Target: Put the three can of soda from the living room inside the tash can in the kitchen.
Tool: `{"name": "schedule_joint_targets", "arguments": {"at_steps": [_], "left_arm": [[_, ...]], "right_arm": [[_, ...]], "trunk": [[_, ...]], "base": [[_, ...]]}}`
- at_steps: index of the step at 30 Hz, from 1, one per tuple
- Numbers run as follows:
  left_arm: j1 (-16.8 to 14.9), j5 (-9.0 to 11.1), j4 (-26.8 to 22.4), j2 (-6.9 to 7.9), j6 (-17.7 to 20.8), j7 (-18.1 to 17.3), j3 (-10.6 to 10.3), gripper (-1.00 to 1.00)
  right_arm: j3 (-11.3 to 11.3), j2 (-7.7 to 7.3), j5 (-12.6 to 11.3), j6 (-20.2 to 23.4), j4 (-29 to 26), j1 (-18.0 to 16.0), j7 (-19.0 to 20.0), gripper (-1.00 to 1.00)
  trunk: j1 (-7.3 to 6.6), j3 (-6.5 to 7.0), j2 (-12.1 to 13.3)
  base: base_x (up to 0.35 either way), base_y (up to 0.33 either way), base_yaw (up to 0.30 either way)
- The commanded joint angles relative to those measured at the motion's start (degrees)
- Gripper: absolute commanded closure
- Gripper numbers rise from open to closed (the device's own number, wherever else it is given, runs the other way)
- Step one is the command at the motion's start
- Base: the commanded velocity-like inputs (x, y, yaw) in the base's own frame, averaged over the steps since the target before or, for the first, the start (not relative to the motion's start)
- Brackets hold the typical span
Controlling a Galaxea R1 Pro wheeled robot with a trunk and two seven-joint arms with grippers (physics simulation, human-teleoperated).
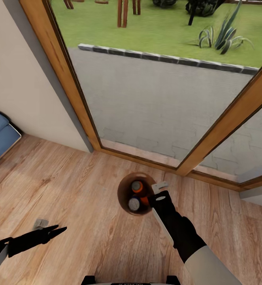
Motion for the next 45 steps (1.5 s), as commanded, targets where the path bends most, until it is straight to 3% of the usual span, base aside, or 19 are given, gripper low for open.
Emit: {"name": "schedule_joint_targets", "arguments": {"at_steps": [1,2,5,8,11,30,45], "left_arm": [[0.0,0.04,1.17,0.03,-1.0,0.4,0.05,-1.0],[0.0,0.11,3.34,0.07,-2.2,0.84,0.09,-1.0],[0.0,0.12,4.04,0.03,-2.59,0.96,0.1,-1.0],[0.0,0.13,4.4,0.07,-2.79,1.03,0.06,-1.0],[0.0,0.14,4.47,0.08,-2.83,1.04,0.07,-1.0],[0.0,0.14,4.44,0.0,-2.86,0.96,0.03,-1.0],[0.0,0.19,4.44,0.0,-2.86,0.96,0.03,-1.0]], "right_arm": [[0.02,-0.03,-0.06,-0.81,0.39,0.06,-0.04,1.0],[0.08,-0.05,-0.16,-2.06,1.91,0.14,0.18,1.0],[0.07,-0.06,-0.2,-2.77,2.84,0.16,2.04,1.0],[0.04,-0.22,-0.06,-5.94,3.51,0.24,6.93,1.0],[0.03,-0.29,-0.02,-7.03,3.88,0.26,8.28,1.0],[0.02,-0.3,-0.04,-7.81,4.32,0.35,9.26,1.0],[0.02,-0.29,-0.08,-7.81,4.31,0.36,9.3,1.0]], "trunk": [[0.0,0.0,0.0],[0.0,0.0,0.0],[0.0,0.0,0.0],[0.0,0.0,0.0],[0.0,0.0,0.0],[0.0,1.35,0.0],[3.29,0.05,-6.02]], "base": [[0.0,0.0,0.0],[0.0,0.0,0.0],[0.0,0.0,0.0],[0.0,0.0,0.0],[0.0,0.0,0.0],[0.0,0.0,0.0],[0.0,0.0,0.0]]}}
